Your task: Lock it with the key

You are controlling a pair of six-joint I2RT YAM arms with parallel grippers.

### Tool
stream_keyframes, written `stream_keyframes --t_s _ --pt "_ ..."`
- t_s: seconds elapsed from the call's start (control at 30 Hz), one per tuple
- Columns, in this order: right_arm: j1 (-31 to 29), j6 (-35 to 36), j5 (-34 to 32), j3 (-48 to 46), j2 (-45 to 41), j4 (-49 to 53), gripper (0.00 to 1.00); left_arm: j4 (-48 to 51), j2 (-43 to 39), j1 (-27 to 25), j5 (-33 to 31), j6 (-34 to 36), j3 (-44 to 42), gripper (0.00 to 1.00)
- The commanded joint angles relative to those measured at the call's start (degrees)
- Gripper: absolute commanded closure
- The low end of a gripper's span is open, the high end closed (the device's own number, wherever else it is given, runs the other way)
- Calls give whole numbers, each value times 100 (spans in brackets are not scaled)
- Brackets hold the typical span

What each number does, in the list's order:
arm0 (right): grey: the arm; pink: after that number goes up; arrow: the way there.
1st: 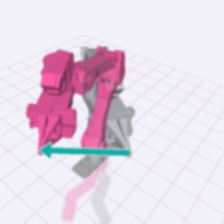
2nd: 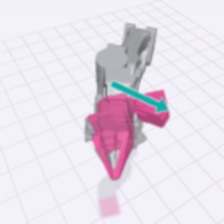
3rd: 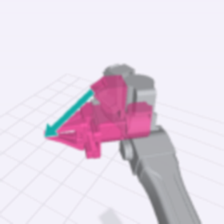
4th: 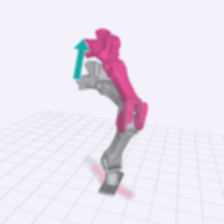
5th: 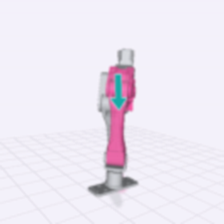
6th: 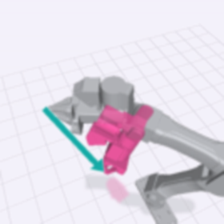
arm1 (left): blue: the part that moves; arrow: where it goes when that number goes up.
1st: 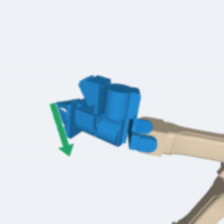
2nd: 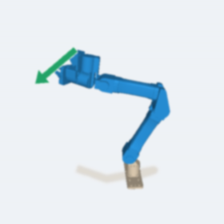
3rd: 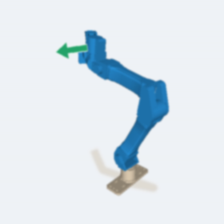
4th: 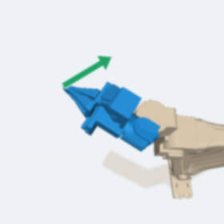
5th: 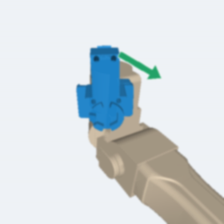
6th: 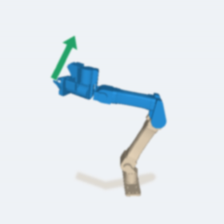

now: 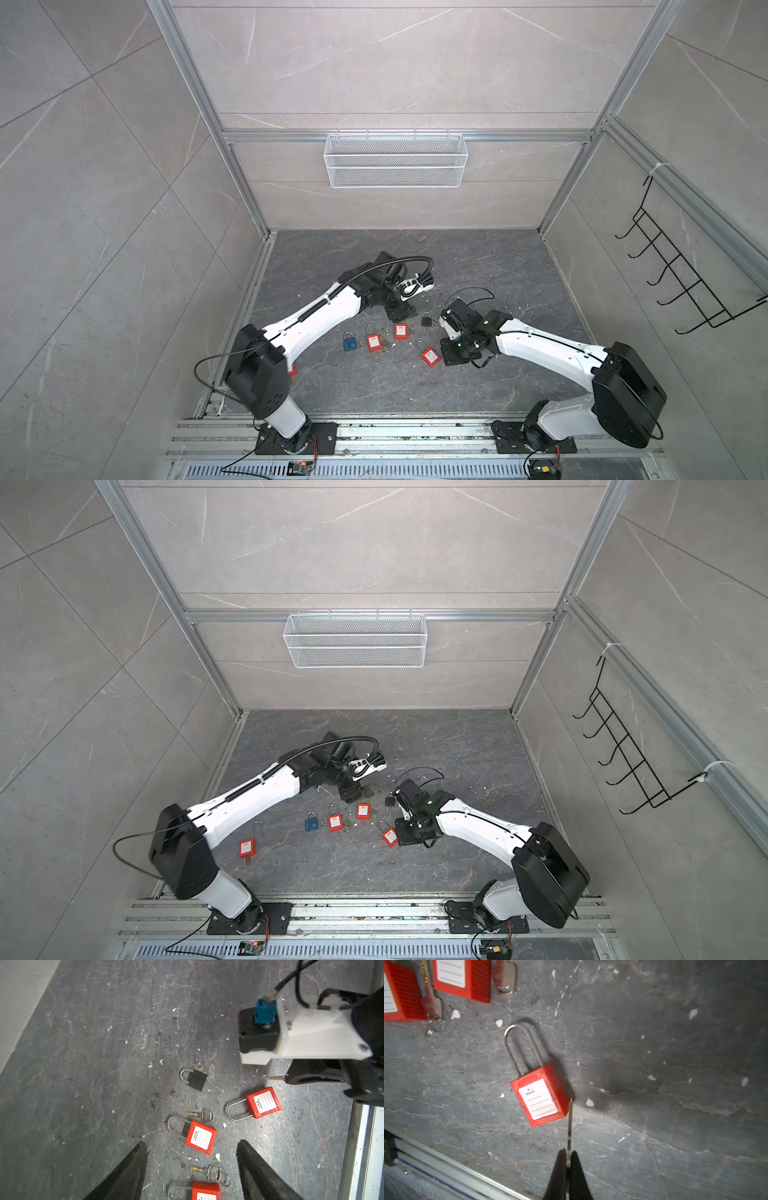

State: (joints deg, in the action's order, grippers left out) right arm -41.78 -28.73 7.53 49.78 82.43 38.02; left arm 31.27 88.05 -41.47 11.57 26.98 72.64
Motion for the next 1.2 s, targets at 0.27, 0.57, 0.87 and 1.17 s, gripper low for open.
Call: stream_keyframes --t_s 0.27,0.57,0.87,1.17 --pt "-14 642 -173 526 1150 -66 97 -995 -2038 261 -1209 -1617 -1653 27" --pt "-129 -38 317 250 1190 -466 94 -830 -2605 337 -1410 -1930 -2082 27" --pt "-218 -619 -114 -158 800 -582 93 -718 -2758 344 -1521 -2084 -2121 27" --pt "-207 -688 -463 -56 919 -728 91 -630 -2892 437 -1983 -2672 -2131 19"
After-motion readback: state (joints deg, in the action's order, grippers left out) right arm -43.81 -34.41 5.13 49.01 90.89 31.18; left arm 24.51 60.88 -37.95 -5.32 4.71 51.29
